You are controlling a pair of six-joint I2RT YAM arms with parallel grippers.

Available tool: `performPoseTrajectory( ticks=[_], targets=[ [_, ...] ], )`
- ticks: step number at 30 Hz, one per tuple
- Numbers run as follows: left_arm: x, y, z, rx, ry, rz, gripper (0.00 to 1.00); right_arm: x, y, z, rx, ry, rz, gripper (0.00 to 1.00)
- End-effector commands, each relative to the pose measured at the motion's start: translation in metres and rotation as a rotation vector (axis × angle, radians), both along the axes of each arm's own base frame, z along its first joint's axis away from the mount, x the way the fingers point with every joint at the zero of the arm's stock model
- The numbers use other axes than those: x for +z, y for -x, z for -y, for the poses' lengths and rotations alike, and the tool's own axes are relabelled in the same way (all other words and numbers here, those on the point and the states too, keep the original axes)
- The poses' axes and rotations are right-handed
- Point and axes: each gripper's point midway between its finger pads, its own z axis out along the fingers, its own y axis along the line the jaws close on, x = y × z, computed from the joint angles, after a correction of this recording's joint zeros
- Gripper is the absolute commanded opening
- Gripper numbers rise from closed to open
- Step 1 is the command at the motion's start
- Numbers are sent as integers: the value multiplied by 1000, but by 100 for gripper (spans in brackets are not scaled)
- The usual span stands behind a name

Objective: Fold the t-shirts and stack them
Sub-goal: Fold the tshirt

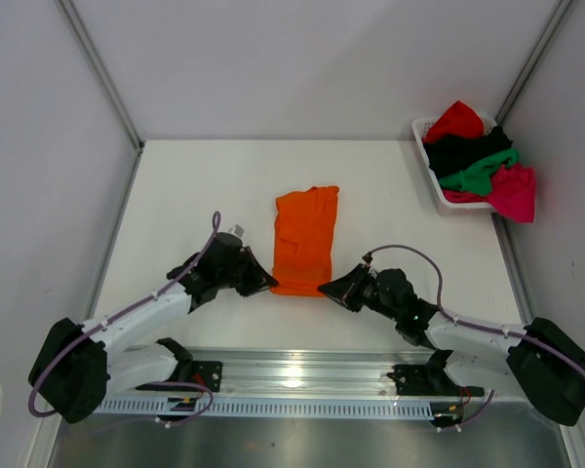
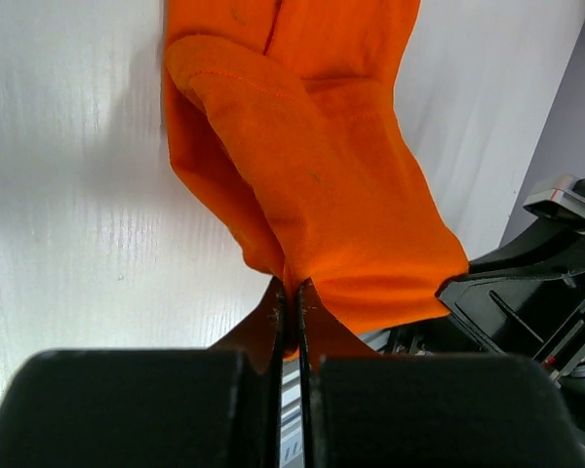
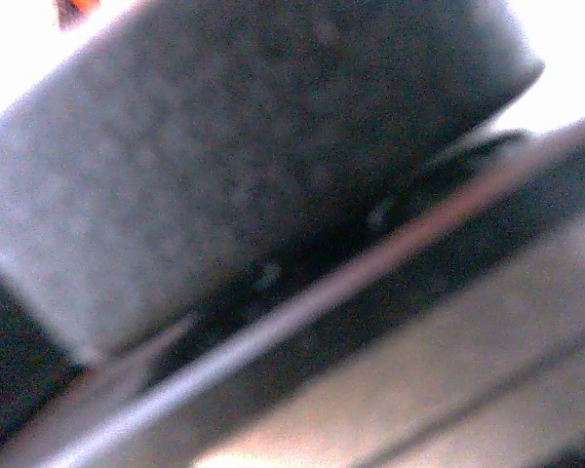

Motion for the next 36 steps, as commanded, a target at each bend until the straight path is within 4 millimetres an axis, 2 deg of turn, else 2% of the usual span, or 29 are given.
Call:
performPoseTrajectory(
  ticks=[1,14,17,19,20,21,23,24,25,27,30,32,34,36],
  targets=[
    [-8,-15,-26,69,-156,22,1,8,-22,5,-62,32,55,3],
    [14,-39,-19,71,-179,81,1,18,-55,16,-114,59,113,2],
    [25,-55,-14,75,-183,104,1,18,-65,16,-116,68,125,2],
    [18,-63,-15,75,-207,83,1,16,-72,15,-117,75,134,2],
    [30,-72,-10,74,-197,108,0,20,-78,16,-121,69,142,2],
    [25,-76,-11,78,-209,94,1,18,-83,15,-120,77,142,2],
    [32,-85,-8,81,-204,104,1,22,-91,15,-119,84,164,2],
    [36,-89,-6,83,-203,111,1,31,-97,13,-121,77,185,1],
    [37,-94,-5,84,-201,109,1,30,-101,13,-122,88,185,1],
    [40,-99,-6,92,-197,111,1,39,-110,11,-121,88,214,1],
    [44,-108,-4,101,-184,115,1,43,-122,11,-126,95,231,2],
    [43,-110,-3,100,-180,107,1,40,-128,9,-122,104,230,1],
    [48,-116,-2,103,-172,120,1,46,-136,7,-122,111,253,1],
    [46,-122,-2,103,-182,119,1,40,-143,5,-118,131,254,1]
  ],
)
